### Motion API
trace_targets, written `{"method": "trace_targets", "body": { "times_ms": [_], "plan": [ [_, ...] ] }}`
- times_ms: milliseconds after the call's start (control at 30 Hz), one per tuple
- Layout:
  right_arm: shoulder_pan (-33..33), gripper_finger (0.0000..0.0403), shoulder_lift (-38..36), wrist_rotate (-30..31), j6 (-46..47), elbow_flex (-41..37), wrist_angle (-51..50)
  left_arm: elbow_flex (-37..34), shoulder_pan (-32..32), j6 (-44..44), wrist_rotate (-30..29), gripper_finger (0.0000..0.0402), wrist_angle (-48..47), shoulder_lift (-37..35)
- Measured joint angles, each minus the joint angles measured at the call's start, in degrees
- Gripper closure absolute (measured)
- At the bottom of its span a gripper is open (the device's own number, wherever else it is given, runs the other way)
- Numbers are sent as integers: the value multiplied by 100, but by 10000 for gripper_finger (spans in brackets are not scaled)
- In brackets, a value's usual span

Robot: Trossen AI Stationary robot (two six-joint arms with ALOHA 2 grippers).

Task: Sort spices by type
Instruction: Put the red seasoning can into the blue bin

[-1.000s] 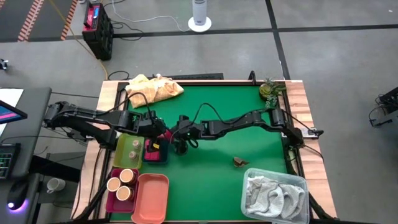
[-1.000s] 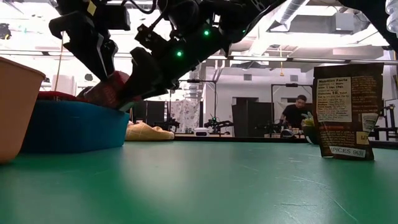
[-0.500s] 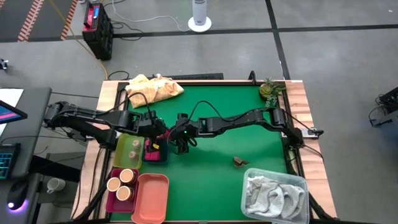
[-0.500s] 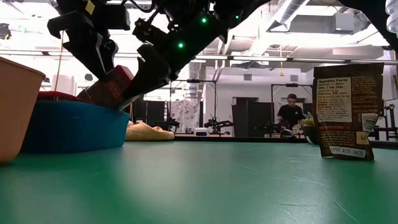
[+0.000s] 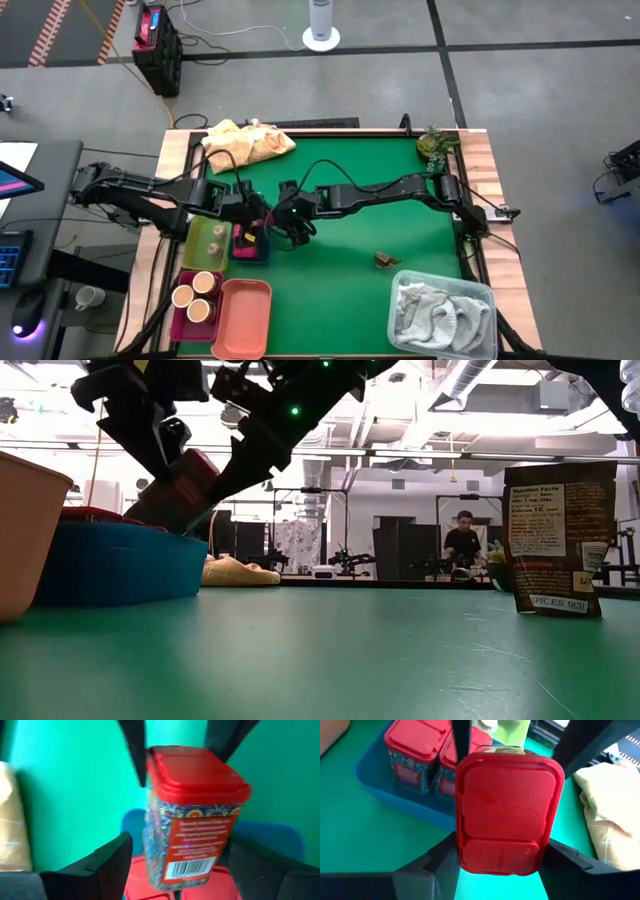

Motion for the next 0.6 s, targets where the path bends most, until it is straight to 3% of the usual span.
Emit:
{"method": "trace_targets", "body": {
  "times_ms": [267,600],
  "plan": [
    [-2,155,0,4,251,88,-232,-12,-20,-205,-331,120,104,96],
    [7,154,0,-145,451,88,-353,-115,-161,-254,-332,224,263,631]
  ]
}}
